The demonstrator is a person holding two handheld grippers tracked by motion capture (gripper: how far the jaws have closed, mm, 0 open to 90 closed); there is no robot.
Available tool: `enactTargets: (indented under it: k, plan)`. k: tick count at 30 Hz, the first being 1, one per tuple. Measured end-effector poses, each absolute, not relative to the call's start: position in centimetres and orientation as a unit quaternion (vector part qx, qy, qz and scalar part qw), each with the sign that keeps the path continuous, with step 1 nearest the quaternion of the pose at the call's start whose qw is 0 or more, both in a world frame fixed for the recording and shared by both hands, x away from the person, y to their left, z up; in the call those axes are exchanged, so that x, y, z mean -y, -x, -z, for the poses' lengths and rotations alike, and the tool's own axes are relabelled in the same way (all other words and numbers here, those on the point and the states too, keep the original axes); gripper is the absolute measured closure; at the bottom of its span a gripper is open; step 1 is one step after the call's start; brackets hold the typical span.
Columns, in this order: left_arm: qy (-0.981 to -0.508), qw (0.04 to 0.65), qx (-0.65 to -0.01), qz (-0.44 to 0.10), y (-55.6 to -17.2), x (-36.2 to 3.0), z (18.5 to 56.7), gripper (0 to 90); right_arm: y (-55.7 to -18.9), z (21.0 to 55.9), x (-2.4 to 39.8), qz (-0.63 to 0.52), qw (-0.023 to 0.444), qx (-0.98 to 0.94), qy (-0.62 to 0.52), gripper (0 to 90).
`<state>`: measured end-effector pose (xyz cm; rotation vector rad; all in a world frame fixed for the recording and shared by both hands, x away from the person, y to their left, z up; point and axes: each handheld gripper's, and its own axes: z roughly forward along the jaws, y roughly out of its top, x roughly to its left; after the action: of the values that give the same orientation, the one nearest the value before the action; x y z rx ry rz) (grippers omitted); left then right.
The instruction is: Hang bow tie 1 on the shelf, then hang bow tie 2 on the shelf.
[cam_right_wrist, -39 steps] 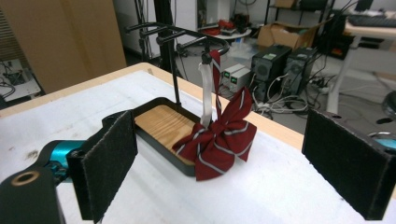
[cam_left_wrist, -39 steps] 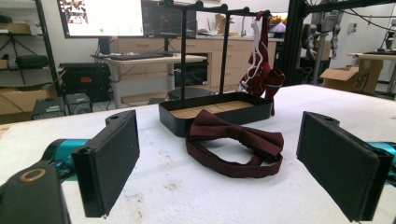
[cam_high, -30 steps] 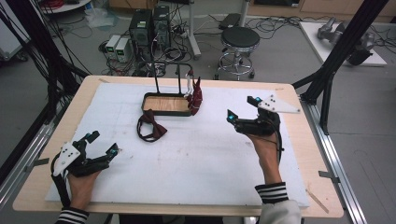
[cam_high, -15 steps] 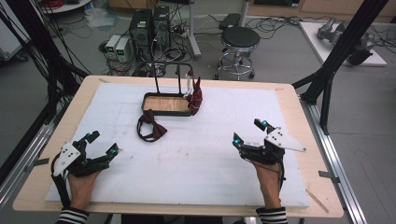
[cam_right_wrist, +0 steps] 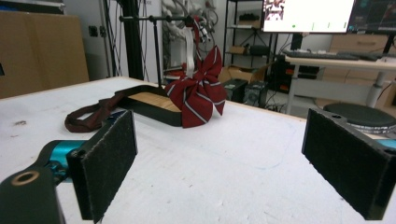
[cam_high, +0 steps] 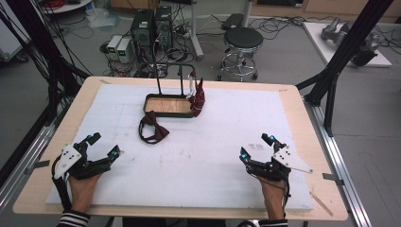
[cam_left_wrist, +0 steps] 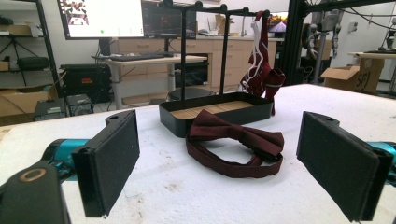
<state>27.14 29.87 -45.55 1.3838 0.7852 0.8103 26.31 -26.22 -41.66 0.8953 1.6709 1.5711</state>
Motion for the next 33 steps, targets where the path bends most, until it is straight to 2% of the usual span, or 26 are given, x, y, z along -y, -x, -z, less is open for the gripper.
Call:
enactTargets:
  k: [25,33]
  plan:
    - [-0.605,0.624,-0.347,-0.352,-27.3,-29.8,45.5,13.5,-26.0,43.3,26.3,-0.598,0.329,-0.641,-0.351,9.4]
    - [-0.622,0.618,-0.342,-0.338,-27.5,-29.5,44.6,13.4,-25.9,43.8,26.4,-0.596,0.326,-0.642,-0.355,9.4]
